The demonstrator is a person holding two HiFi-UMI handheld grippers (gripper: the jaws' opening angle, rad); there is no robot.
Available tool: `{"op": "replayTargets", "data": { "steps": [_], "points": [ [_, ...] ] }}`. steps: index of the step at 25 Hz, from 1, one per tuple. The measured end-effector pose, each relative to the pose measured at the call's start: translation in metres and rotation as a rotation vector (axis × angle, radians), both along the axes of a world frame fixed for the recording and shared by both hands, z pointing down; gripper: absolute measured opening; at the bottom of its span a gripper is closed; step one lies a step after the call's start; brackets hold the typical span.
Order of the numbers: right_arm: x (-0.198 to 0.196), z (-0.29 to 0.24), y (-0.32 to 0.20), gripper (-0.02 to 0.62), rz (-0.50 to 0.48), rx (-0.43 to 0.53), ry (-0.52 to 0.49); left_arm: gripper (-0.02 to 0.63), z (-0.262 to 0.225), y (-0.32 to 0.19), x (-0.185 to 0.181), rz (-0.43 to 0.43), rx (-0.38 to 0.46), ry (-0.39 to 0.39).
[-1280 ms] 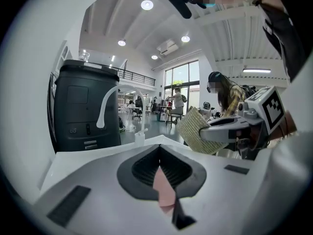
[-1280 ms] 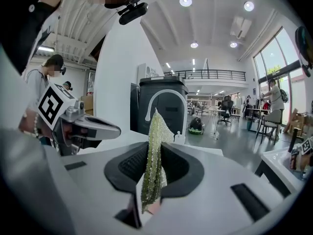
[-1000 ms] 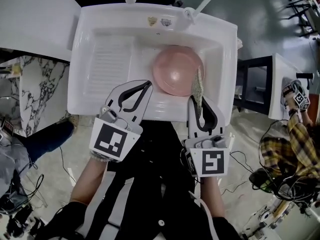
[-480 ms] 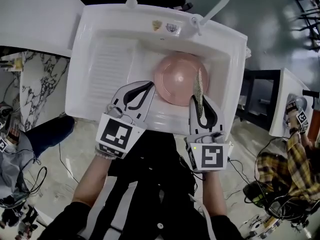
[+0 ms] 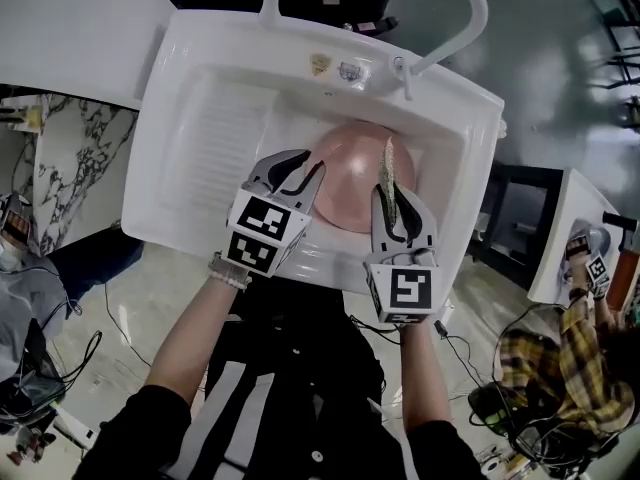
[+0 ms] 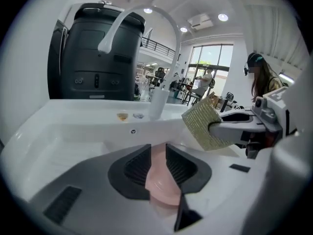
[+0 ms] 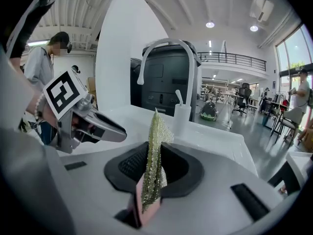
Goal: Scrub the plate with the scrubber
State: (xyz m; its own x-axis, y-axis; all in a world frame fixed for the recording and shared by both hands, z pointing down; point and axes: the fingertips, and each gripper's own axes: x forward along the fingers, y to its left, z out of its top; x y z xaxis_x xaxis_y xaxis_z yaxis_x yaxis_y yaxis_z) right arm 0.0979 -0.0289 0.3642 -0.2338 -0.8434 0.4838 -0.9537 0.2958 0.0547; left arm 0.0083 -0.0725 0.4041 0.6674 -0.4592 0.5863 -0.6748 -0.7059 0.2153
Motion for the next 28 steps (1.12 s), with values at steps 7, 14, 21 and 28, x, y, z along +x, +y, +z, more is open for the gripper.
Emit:
{"op": "replayTargets", "data": {
  "steps": [7, 14, 21, 28],
  "points": [
    [0.007, 0.040, -0.015, 0.071, -0.052, -0.051, 0.071, 0.150, 0.070, -0.012, 0.001, -0.040, -0.178, -0.094],
    [0.015, 0.076, -0.031, 0.071, -0.053, -0.108, 0.104, 0.150, 0.124, -0.009, 0.001, -0.098, -0.392, -0.135],
    [0.019, 0.103, -0.041, 0.071, -0.064, -0.150, 0.133, 0.150, 0.158, -0.008, -0.006, -0.152, -0.491, -0.179],
    [0.031, 0.126, -0.046, 0.071, -0.061, -0.194, 0.223, 0.148, 0.180, 0.000, -0.006, -0.165, -0.581, -0.175]
  ]
}}
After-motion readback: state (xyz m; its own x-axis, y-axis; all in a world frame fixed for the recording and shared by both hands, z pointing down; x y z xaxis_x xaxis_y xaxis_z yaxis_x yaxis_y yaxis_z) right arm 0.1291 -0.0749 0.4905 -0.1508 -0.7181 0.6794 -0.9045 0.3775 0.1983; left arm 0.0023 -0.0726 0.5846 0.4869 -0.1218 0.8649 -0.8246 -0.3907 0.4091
